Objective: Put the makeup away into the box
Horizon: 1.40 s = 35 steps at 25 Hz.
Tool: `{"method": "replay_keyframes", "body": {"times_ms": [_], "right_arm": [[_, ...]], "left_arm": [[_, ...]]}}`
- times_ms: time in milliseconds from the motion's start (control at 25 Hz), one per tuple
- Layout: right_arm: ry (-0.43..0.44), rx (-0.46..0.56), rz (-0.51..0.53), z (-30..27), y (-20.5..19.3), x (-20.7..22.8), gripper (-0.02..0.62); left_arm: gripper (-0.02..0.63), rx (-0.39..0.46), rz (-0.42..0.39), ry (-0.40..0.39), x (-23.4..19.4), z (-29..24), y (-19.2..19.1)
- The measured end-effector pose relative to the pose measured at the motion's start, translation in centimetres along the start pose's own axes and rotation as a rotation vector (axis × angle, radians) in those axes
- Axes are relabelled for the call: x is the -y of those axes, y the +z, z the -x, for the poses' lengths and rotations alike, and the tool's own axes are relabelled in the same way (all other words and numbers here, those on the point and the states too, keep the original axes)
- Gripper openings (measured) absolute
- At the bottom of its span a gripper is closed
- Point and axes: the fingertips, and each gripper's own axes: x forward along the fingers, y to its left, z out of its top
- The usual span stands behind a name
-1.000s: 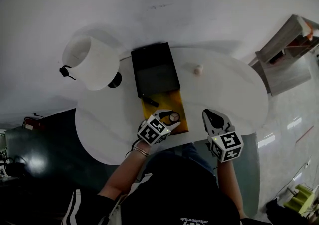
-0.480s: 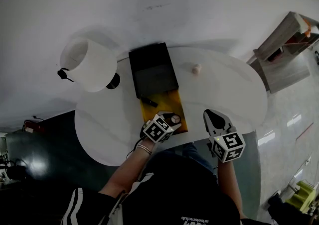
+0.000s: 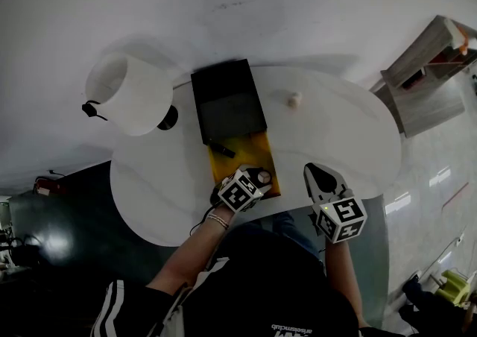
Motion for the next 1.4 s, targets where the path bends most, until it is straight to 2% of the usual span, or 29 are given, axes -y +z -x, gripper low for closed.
{"method": "replay_keyframes", "body": {"times_ms": [360,920,1200,1400], "right_arm": [[-0.001,-0.009,-0.015,-0.2,-0.4,0.5,0.031],[0.017,-0.016,-0.019,-0.4,-0.5,0.3,0.031],[0.019,-0.016,-0.02,-0.5,-0.3,0.7,0.031],[0.027,-0.016,-0.015,-1.1,0.0,0.7,0.031]], "left_arm": [[0.238,-0.065,-0.018,0.009,0.0,-0.6,-0.7],[0.239,-0.057,-0.011,-0.016,0.1,-0.5,-0.8],[0.241,-0.038,-0.01,0.011,0.0,0.9,-0.7],[0.239,0.04,0.018,0.038,-0.5,3.2,0.6]]}}
